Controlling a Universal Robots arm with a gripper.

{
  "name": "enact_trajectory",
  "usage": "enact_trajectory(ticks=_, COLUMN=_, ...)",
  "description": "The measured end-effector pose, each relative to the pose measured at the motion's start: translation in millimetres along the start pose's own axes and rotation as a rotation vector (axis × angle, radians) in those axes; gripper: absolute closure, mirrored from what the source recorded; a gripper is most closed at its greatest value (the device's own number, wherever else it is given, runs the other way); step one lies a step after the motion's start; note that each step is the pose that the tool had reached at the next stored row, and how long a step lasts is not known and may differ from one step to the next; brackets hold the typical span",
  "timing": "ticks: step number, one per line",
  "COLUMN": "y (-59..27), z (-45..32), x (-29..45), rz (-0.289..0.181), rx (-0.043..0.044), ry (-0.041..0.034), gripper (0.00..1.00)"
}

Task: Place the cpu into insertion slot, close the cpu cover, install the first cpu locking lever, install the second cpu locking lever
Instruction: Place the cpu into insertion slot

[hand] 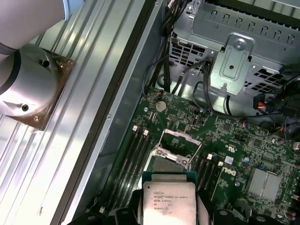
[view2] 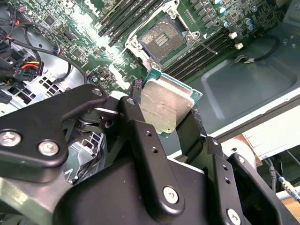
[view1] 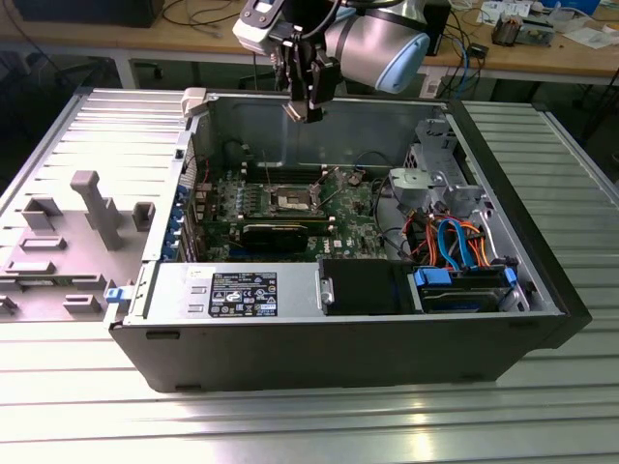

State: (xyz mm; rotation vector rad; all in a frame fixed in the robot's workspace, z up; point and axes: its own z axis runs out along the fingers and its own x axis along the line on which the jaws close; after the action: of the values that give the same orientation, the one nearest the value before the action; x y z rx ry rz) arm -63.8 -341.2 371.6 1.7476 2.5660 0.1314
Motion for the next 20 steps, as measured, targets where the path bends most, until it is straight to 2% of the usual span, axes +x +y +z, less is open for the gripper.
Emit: enact_trajectory(ticks=20, y=-2.4, z=0.4, x=0.9, rz=0.077, rx=-0.0003, ry=-0.0063, gripper=0.45)
